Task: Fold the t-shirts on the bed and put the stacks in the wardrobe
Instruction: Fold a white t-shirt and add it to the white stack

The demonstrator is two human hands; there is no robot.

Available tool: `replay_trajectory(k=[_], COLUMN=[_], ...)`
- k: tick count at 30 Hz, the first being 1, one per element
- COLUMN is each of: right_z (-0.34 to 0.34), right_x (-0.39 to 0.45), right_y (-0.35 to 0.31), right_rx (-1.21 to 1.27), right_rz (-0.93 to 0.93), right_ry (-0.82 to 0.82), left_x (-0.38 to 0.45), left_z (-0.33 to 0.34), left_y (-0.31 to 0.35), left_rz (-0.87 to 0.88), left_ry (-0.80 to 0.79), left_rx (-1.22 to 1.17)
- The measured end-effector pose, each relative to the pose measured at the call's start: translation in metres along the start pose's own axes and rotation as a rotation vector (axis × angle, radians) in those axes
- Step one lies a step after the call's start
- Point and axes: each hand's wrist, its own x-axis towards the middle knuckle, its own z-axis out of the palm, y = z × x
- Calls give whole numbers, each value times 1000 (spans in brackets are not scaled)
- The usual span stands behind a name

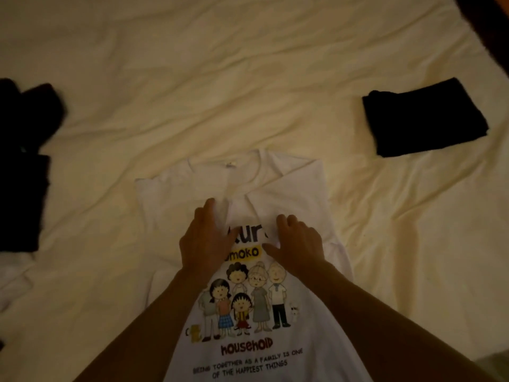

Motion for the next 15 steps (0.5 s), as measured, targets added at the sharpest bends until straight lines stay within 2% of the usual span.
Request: replay_trajectory(k=[2, 6, 11, 13, 15], right_z=[7, 18, 15, 12, -1], right_x=[6, 4, -1, 1, 16], right_y=[-9, -10, -6, -6, -4], right_rx=[-74, -100, -72, -6, 188], right_rz=[-33, -84, -152, -168, -119], right_ry=[-36, -97, -141, -201, -226], left_x=[-5, -3, -2, -4, 3], left_z=[9, 17, 23, 22, 12], left_y=[-9, -18, -18, -15, -16], left_rz=[1, 57, 174, 192, 199], left_ry=[-67, 35, 8, 42, 177], left_rx=[120, 51, 45, 22, 44])
